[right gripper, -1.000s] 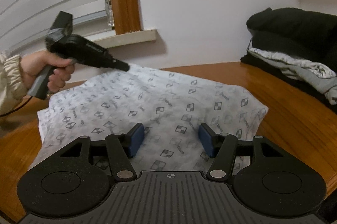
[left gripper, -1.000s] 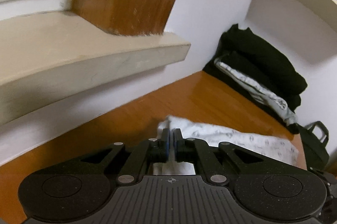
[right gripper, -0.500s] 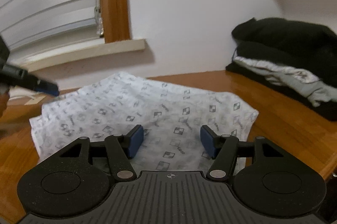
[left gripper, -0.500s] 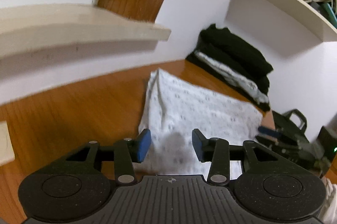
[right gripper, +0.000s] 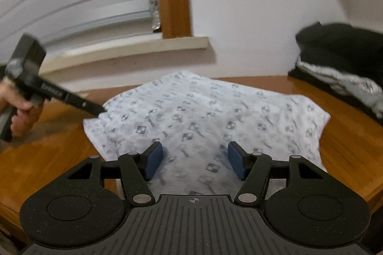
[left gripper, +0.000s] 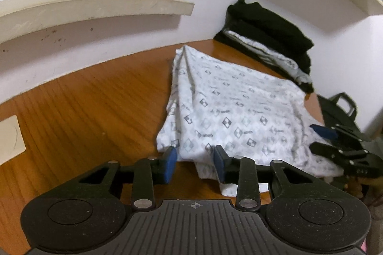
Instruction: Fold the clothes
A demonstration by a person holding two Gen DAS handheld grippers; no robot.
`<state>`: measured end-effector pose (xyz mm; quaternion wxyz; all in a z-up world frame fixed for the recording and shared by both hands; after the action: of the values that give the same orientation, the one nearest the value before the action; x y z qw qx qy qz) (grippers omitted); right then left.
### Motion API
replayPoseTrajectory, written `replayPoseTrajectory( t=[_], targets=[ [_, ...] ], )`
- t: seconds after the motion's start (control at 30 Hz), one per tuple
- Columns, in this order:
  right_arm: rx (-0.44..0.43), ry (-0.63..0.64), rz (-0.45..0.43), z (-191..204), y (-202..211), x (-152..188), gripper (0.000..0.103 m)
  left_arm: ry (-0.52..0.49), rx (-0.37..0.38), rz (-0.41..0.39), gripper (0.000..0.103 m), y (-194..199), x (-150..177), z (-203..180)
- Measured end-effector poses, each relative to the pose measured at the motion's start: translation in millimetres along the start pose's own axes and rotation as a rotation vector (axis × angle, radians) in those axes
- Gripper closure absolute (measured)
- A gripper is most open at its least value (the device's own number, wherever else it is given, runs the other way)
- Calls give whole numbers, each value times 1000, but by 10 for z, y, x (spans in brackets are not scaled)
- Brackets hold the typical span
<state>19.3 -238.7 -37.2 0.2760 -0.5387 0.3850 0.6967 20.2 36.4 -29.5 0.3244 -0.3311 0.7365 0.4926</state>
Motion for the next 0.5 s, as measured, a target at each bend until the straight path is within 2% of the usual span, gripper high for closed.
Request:
replayPoseTrajectory(
  t=[0.07, 0.17, 0.2, 0.27, 0.37, 0.5],
  targets=[
    [19, -46, -19, -144, 56, -77, 37, -4, 1, -27, 58, 47, -94, 27],
    [133, -64, -28, -478, 61, -168, 34, 2, 2, -60, 51, -21, -326, 94],
    [166, -86, -21, -613, 32, -177, 34, 11, 16, -62, 44, -79, -399, 108],
    [195, -147, 6, -866, -76, -163, 34, 29, 41, -36, 39, -287, -549, 141],
    [216, -204, 40, -1125, -255, -117, 34, 26, 81, 16, 38, -607, -661, 105],
    [166, -254, 45, -1299, -470, -146, 33, 11, 116, 111, 38, -1000, -672, 62]
  ],
)
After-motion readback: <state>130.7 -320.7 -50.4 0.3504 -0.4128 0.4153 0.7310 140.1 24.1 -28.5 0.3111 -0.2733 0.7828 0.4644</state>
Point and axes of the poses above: each gripper's, at about its wrist camera, not at the fingertips, and y roughly against the way its jaws point, z to its left, x to its underside, the point moved 8 cm from there along -y, roughly the way its jaws point, and after that the axes turned 8 degrees about -z, right-handed, at the moved point
